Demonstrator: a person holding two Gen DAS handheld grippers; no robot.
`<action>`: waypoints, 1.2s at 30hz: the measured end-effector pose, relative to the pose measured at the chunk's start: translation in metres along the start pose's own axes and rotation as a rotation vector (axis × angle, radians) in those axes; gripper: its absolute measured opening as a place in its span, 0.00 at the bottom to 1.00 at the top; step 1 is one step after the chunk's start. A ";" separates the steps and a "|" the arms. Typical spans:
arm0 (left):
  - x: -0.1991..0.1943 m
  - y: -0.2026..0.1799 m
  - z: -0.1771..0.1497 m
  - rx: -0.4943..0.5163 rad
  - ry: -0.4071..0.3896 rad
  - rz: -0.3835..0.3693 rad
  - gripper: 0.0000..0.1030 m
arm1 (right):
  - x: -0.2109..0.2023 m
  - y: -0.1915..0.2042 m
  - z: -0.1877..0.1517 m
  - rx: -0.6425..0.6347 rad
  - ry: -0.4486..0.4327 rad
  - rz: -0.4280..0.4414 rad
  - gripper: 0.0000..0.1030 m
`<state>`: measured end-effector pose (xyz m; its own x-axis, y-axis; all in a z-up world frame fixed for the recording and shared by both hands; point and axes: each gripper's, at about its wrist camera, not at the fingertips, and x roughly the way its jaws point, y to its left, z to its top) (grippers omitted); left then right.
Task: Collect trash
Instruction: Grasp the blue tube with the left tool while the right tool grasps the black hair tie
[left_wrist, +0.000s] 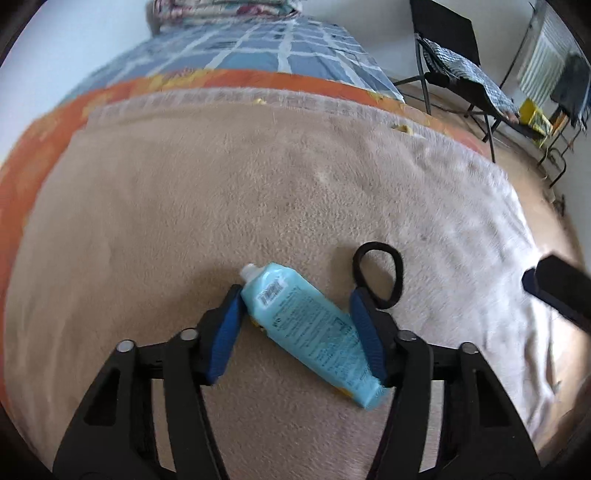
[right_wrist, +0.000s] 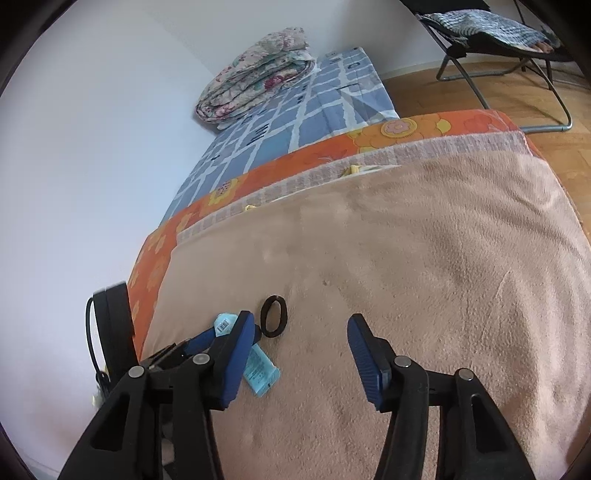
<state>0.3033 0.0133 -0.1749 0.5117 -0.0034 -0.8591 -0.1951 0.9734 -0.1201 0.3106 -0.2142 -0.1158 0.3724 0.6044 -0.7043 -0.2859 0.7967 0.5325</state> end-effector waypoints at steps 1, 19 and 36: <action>0.000 0.003 -0.001 -0.005 -0.007 -0.010 0.51 | 0.001 0.000 0.000 0.002 -0.001 0.000 0.54; -0.017 0.059 -0.008 -0.024 -0.016 -0.106 0.21 | 0.069 0.016 -0.007 -0.037 0.092 -0.065 0.38; -0.025 0.044 -0.029 0.071 -0.032 -0.104 0.28 | 0.090 0.040 -0.011 -0.165 0.066 -0.151 0.02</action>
<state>0.2572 0.0491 -0.1729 0.5526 -0.0993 -0.8275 -0.0802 0.9819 -0.1714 0.3227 -0.1274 -0.1632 0.3651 0.4724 -0.8022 -0.3739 0.8635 0.3384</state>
